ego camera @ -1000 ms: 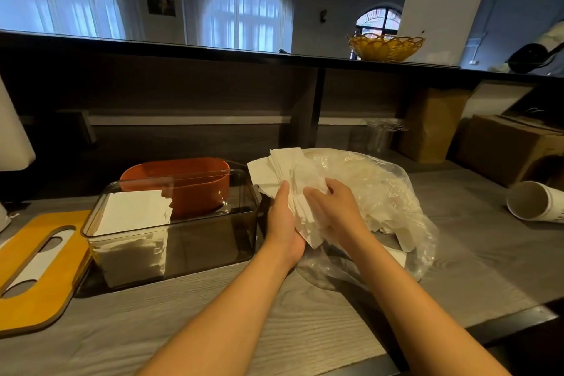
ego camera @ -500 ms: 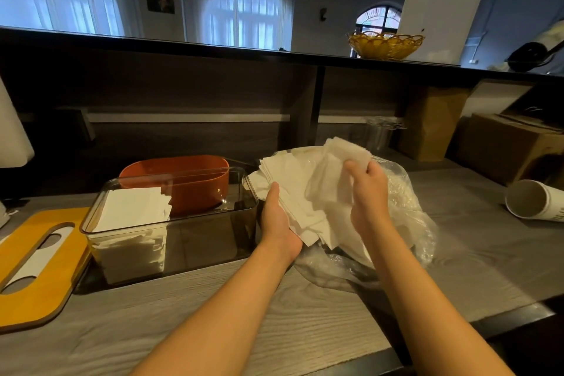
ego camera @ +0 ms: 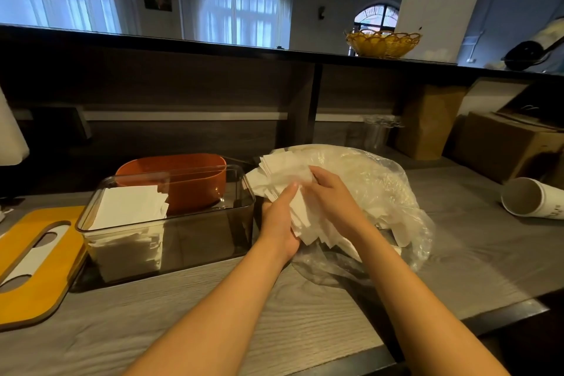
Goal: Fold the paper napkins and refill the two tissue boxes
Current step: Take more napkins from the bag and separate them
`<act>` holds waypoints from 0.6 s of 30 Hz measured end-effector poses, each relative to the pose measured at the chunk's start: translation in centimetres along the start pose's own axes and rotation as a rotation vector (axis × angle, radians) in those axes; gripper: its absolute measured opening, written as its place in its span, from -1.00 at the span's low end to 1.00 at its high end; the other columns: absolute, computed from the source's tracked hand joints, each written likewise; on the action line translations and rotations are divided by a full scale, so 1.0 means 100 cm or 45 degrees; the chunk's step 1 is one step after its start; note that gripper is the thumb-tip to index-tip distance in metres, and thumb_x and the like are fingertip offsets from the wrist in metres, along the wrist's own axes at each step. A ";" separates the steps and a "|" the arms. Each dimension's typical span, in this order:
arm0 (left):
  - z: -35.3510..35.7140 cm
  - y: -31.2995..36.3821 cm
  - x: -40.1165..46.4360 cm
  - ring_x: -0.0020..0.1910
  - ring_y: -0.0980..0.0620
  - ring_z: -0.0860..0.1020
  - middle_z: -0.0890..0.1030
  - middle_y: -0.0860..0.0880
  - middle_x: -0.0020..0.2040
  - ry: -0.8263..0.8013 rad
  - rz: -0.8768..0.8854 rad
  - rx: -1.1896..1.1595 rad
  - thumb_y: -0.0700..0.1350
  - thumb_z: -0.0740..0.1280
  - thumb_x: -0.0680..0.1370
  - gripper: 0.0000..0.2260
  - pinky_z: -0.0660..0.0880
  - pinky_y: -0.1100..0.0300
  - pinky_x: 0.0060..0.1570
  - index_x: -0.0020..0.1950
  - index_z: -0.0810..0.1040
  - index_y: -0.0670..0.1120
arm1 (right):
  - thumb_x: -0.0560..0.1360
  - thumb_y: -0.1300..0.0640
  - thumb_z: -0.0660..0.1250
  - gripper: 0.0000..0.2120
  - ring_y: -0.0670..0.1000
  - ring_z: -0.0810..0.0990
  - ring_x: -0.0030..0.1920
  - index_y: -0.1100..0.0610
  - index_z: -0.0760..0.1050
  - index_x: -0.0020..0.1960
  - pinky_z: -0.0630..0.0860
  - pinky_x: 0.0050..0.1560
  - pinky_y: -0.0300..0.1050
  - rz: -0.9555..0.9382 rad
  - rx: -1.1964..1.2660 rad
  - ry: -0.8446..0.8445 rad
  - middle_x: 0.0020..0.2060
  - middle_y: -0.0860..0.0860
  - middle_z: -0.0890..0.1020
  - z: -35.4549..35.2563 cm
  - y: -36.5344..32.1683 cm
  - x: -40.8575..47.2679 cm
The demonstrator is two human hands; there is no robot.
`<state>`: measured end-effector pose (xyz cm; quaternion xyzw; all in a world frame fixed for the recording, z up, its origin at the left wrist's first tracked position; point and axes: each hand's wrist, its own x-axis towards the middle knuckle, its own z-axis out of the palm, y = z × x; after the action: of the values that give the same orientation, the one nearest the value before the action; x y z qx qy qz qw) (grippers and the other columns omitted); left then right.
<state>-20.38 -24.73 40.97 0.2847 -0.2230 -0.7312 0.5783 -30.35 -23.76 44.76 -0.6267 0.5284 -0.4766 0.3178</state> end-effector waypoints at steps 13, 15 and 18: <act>-0.004 0.007 0.002 0.14 -0.23 0.64 0.67 -0.20 0.19 -0.038 -0.034 -0.266 0.04 0.25 0.66 -0.70 0.59 -0.15 0.06 0.32 0.56 -0.06 | 0.53 0.06 0.43 -0.85 -0.08 0.63 -0.18 0.11 0.65 0.04 0.52 -0.25 -0.29 0.093 -0.147 -0.153 -0.18 -0.08 0.69 -0.037 -0.007 -0.001; -0.004 0.007 0.002 0.17 -0.25 0.62 0.65 -0.20 0.21 -0.034 -0.037 -0.271 0.04 0.26 0.66 -0.70 0.58 -0.19 0.11 0.33 0.54 -0.04 | 0.51 0.18 0.45 -0.88 -0.08 0.68 -0.21 0.13 0.67 0.05 0.54 -0.23 -0.33 0.144 -0.073 -0.207 -0.21 -0.06 0.72 -0.044 -0.005 -0.002; -0.004 0.006 0.004 0.15 -0.25 0.63 0.65 -0.20 0.21 -0.005 -0.048 -0.285 0.04 0.26 0.66 -0.71 0.60 -0.18 0.03 0.33 0.53 -0.02 | 0.49 0.26 0.46 -0.87 -0.04 0.71 -0.17 0.19 0.69 0.04 0.56 -0.21 -0.30 0.216 0.000 -0.262 -0.15 0.02 0.74 -0.052 -0.006 -0.002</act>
<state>-19.71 -25.23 41.05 0.2210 -0.1357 -0.7628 0.5923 -35.01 -22.84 47.03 -0.6254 0.5442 -0.3812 0.4093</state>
